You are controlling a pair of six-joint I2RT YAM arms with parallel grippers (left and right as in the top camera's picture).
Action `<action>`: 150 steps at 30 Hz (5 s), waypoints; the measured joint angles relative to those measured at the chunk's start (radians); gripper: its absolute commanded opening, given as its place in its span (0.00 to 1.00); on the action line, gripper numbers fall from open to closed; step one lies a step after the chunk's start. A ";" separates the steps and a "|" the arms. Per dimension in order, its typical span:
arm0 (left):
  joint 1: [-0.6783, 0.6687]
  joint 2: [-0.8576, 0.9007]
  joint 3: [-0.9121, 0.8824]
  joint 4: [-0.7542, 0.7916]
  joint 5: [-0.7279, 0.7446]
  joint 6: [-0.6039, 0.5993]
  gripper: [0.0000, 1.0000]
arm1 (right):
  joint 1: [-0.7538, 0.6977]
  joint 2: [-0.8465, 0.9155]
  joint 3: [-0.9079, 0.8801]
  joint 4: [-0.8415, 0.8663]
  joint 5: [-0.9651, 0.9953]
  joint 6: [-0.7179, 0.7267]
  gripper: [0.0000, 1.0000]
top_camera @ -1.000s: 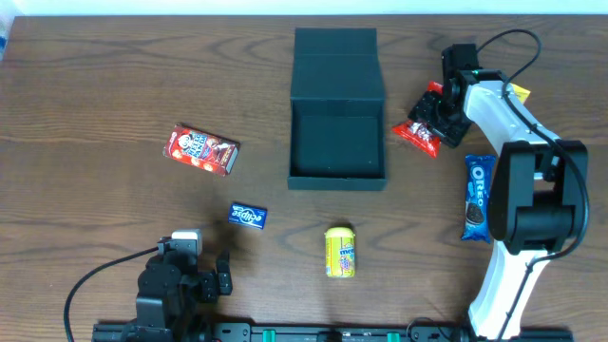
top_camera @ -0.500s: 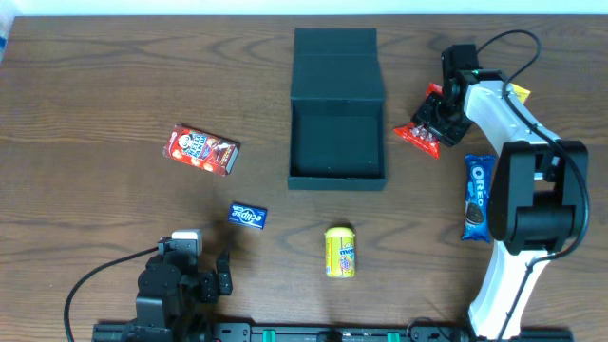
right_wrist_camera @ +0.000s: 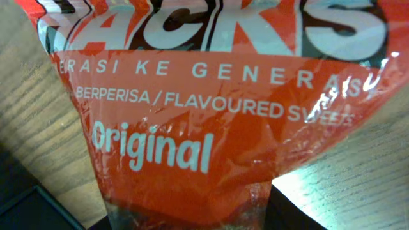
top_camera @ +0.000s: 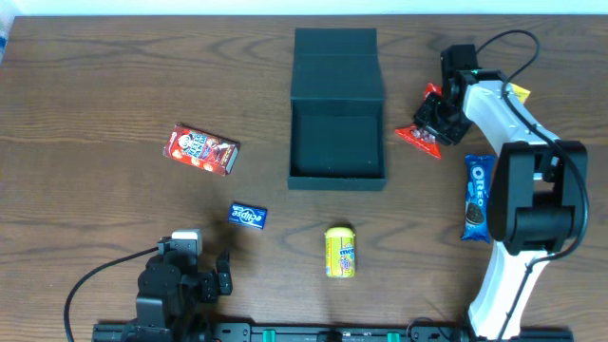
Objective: Pack container
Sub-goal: 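Close the right gripper on the red Hacks bag, then carry the Hacks bag left and lower it into the green box, then release the bag and move the right gripper to the Oreo pack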
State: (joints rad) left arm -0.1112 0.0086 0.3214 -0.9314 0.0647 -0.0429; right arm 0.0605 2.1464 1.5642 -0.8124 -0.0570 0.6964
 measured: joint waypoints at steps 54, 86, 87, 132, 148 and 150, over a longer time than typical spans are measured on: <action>0.000 0.000 0.000 0.000 0.000 0.000 0.96 | 0.390 -0.293 -0.008 -0.140 -0.040 -0.142 0.13; 0.000 0.000 0.000 0.000 0.000 0.000 0.95 | 0.388 -0.107 -0.008 -0.048 0.012 -0.184 0.23; 0.000 0.000 0.000 0.000 0.000 0.000 0.95 | 0.388 -0.107 -0.008 -0.048 0.012 -0.184 0.22; 0.000 0.000 0.000 0.000 0.000 0.000 0.95 | 0.388 -0.688 -0.008 -0.443 0.156 -0.186 0.99; 0.000 0.000 0.000 0.000 0.000 0.000 0.95 | 0.339 -0.845 -0.172 -0.645 0.280 -0.054 0.99; 0.000 0.000 0.000 0.000 0.000 0.000 0.96 | 0.281 -0.877 -0.257 -0.622 0.284 -0.033 0.99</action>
State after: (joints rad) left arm -0.1112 0.0086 0.3214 -0.9314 0.0647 -0.0429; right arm 0.3412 1.2690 1.3075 -1.4345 0.2268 0.6632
